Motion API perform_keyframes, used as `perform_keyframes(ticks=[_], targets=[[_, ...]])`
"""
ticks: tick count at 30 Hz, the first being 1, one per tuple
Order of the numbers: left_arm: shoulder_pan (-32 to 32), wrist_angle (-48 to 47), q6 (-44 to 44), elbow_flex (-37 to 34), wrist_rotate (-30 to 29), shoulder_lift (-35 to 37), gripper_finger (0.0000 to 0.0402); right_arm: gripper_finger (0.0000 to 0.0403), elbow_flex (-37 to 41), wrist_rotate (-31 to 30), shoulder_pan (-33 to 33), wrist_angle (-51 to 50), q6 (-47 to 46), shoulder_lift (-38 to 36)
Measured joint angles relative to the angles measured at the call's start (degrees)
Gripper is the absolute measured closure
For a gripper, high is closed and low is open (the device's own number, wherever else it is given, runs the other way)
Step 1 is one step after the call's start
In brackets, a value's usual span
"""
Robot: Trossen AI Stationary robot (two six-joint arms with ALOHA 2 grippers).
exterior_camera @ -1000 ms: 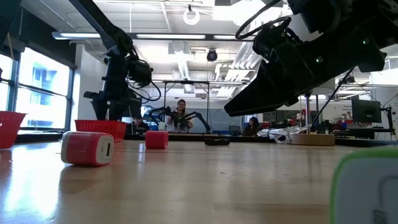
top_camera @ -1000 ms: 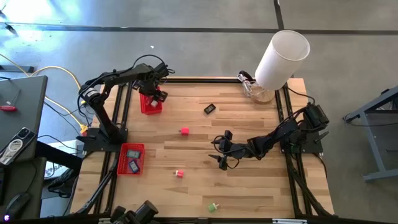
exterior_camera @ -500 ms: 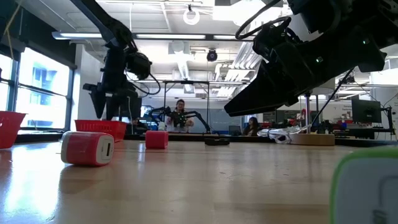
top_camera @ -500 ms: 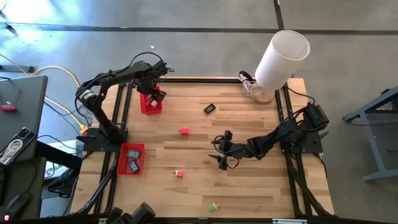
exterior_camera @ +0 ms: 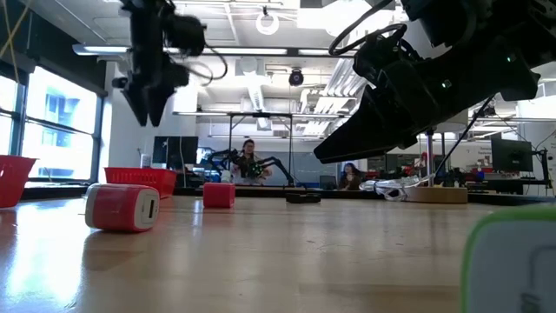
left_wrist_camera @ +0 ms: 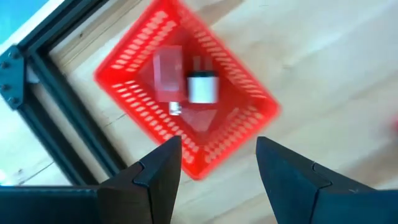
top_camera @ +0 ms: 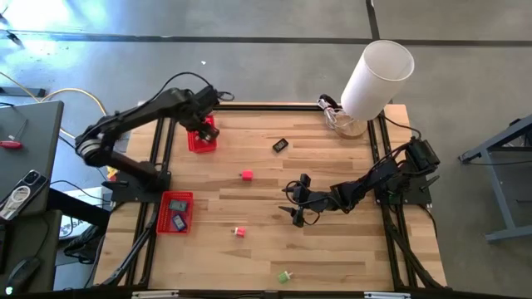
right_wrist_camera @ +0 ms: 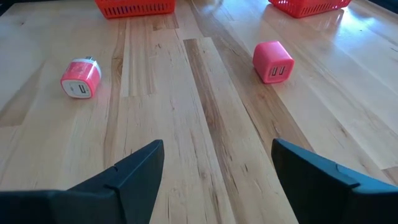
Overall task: Pick & Place Office items
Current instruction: Put the top pink charger adapter into the top red bin
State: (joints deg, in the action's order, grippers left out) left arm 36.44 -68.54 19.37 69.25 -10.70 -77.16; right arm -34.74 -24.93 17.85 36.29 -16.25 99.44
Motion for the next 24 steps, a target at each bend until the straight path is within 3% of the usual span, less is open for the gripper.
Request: perform_keyframes(ticks=[8, 24], targets=[[-15.6, -1.0, 0.5, 0.0, 0.0, 5.2, 0.0203, 0.0118, 0.0, 0.0, 0.0, 0.0, 0.0, 0.0], [-42.0, -0.7, 1.6, 0.0, 0.0, 5.2, 0.0203, 0.0118, 0.0, -0.4, 0.0, 0.2, -0.4, 0.0]])
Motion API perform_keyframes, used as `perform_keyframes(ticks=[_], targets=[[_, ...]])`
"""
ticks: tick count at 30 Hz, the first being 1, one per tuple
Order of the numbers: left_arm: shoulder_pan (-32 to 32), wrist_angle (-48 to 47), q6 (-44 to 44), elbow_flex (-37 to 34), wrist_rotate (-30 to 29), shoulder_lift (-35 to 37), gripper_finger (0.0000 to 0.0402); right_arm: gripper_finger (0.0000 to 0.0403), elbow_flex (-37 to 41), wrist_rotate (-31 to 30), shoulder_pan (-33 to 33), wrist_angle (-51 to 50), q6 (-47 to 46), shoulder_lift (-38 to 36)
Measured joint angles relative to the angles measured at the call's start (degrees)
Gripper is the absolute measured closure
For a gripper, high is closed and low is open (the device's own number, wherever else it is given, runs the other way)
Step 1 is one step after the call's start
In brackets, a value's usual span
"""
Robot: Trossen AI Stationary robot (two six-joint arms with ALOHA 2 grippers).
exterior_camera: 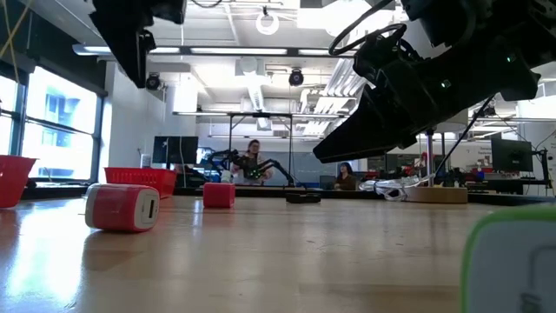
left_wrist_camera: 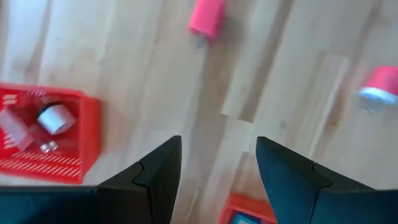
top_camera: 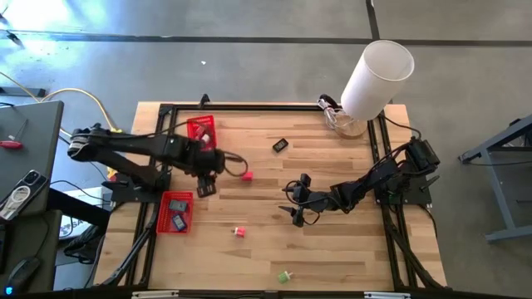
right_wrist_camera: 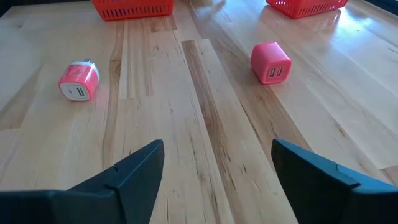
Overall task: Pick & Place Office items
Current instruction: Put the top pink charger adapter into the top red bin
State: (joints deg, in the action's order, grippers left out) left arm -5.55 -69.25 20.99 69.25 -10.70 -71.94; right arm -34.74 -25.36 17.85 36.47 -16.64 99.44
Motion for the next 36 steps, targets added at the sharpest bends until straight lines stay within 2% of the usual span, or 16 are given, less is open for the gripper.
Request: perform_keyframes(ticks=[9, 17, 22, 36], targets=[[-7.5, 5.2, 0.5, 0.0, 0.0, 0.0, 0.0203, 0.0118, 0.0, 0.0, 0.0, 0.0, 0.0, 0.0], [-8.3, 6.3, 1.1, 0.0, 0.0, 0.0, 0.0203, 0.0118, 0.0, 0.0, 0.0, 0.2, -0.4, 0.0], [-8.3, 6.3, 4.4, 0.0, 0.2, 0.0, 0.0203, 0.0118, 0.0, 0.0, 0.0, 0.2, -3.7, 0.0], [-8.2, 6.4, 2.8, 0.0, 0.1, 0.0, 0.0203, 0.0118, 0.0, 0.4, 0.9, 0.2, -8.9, 0.0]])
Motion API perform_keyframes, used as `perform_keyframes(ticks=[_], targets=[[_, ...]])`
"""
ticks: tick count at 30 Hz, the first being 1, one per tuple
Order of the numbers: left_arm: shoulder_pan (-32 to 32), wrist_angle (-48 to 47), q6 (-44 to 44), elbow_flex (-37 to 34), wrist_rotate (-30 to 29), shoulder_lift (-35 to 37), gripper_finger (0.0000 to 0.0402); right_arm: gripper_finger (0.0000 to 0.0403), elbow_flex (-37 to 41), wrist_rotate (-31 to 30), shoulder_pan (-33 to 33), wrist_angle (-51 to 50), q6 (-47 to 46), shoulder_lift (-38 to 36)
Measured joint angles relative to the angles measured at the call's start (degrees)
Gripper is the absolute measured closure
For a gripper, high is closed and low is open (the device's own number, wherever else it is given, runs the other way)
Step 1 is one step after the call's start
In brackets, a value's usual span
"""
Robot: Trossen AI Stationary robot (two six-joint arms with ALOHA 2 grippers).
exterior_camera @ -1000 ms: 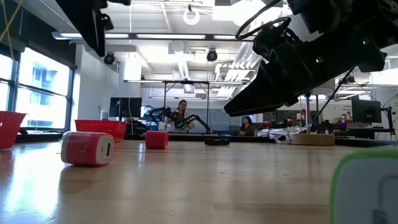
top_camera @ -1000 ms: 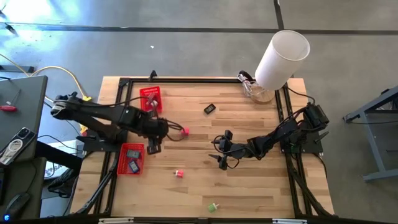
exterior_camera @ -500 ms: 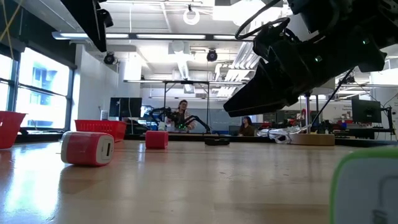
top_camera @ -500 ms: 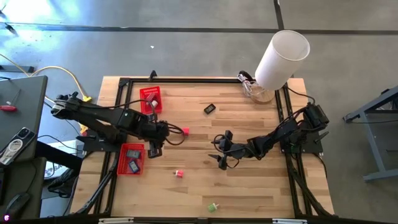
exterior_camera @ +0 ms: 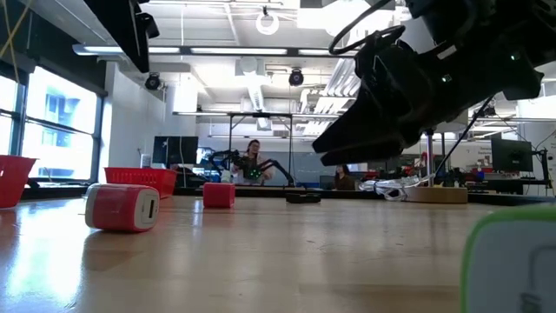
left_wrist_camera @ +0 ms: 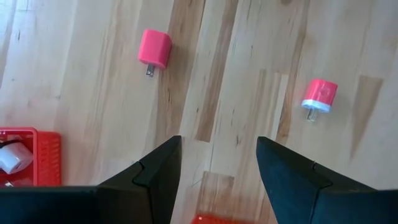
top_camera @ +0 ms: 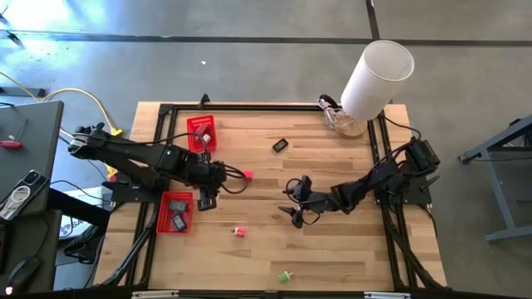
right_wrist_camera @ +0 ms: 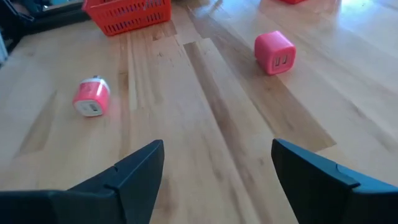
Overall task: Pick & Place Office items
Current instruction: Put the top pink charger adapter into the top red bin
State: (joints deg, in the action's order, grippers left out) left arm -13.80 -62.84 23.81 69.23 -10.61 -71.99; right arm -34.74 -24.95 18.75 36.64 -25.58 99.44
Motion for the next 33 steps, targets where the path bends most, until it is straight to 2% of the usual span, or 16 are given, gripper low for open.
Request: perform_keyframes(ticks=[11, 15, 21, 27, 33], targets=[[0.0, 0.4, 0.0, 0.0, -0.1, 0.0, 0.0203, 0.0118, 0.0, -0.2, 2.1, -2.0, -7.6, 0.0], [0.0, 0.4, -3.1, 0.0, -0.1, 0.0, 0.0203, 0.0118, 0.0, -0.6, 2.2, -1.1, -10.2, 0.0], [0.0, 0.4, -4.4, 0.0, -0.2, 0.0, 0.0203, 0.0118, 0.0, -7.9, 3.4, 0.4, -13.9, 0.0], [0.0, 0.4, -6.4, 0.0, -0.2, 0.0, 0.0203, 0.0118, 0.0, -14.7, 4.9, 2.8, -12.4, 0.0], [0.0, 2.7, -6.4, 0.0, -0.1, 0.0, 0.0203, 0.0118, 0.0, -15.5, 6.3, 12.0, -1.4, 1.9]])
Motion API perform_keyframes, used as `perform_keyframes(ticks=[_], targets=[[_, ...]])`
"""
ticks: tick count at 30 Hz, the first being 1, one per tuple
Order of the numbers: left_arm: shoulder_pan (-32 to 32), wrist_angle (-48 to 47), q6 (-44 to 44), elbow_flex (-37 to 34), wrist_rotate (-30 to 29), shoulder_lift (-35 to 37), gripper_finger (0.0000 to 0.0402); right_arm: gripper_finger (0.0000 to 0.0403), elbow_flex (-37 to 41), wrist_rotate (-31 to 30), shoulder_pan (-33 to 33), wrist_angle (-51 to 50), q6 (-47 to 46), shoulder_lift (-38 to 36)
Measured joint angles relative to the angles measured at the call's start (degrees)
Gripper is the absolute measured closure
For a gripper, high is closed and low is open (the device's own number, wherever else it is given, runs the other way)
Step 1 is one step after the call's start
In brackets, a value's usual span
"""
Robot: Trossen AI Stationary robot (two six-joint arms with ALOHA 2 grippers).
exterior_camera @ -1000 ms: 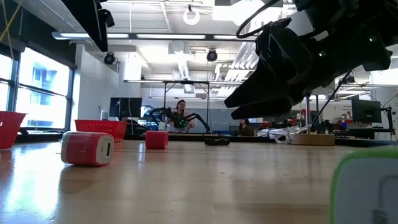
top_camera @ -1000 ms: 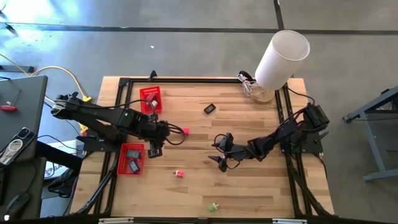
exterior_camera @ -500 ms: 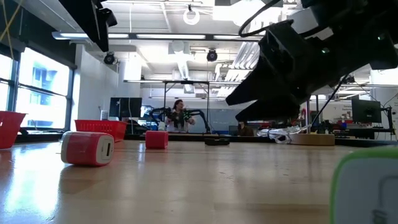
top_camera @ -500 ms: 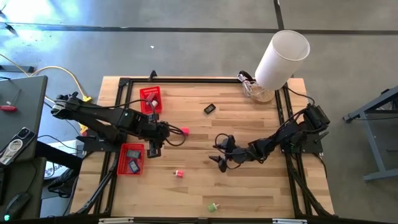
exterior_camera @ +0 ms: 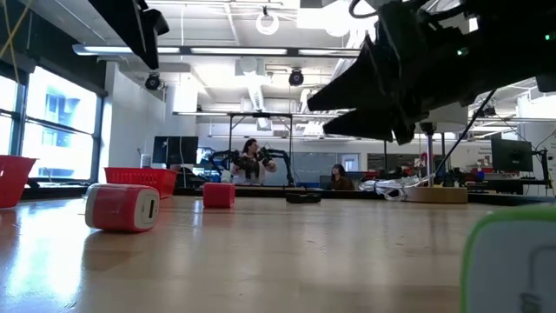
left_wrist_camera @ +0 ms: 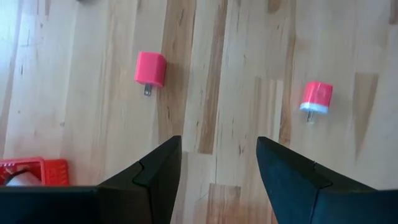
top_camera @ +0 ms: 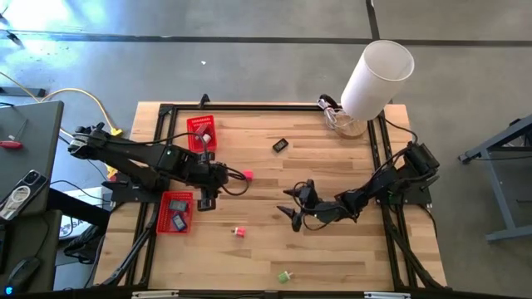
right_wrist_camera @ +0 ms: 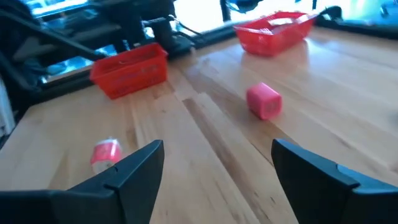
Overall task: Pick & Place Office items
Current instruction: Put the top pink charger adapter into the top red bin
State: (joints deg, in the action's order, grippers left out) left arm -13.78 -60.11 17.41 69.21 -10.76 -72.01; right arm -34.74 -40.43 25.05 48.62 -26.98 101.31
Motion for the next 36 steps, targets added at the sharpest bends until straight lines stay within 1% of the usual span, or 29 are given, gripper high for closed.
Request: perform_keyframes(ticks=[3, 11, 14, 18, 25, 30, 36], targets=[[0.0, 1.4, 0.0, 0.0, 0.0, 0.0, 0.0203, 0.0118, 0.0, 0.1, 0.5, 3.7, 3.0, 1.4], [0.0, 3.6, -0.1, 0.0, 0.0, 0.0, 0.0203, 0.0118, 0.0, 0.5, 0.3, 3.1, 4.3, 3.3], [0.0, 4.1, -2.0, 0.0, 0.0, 0.0, 0.0203, 0.0118, 0.0, 2.8, 0.3, 3.2, 4.2, 3.3], [0.0, 4.8, -5.0, 0.0, 0.0, 0.0, 0.0203, 0.0118, 0.0, 3.1, 0.4, 4.0, 4.2, 3.2], [0.0, 5.2, -4.1, 0.0, 0.0, 0.0, 0.0203, 0.0118, 0.0, 3.2, 0.5, 2.2, 1.2, 3.2], [0.0, 7.2, -4.1, 0.0, 0.0, 0.0, 0.0203, 0.0118, 0.0, 3.4, 1.5, 1.0, -0.9, 3.2], [0.4, 7.8, -6.3, 0.0, -0.5, -0.4, 0.0203, 0.0118, 0.0, 3.4, 3.5, 0.8, -1.9, 3.2]])
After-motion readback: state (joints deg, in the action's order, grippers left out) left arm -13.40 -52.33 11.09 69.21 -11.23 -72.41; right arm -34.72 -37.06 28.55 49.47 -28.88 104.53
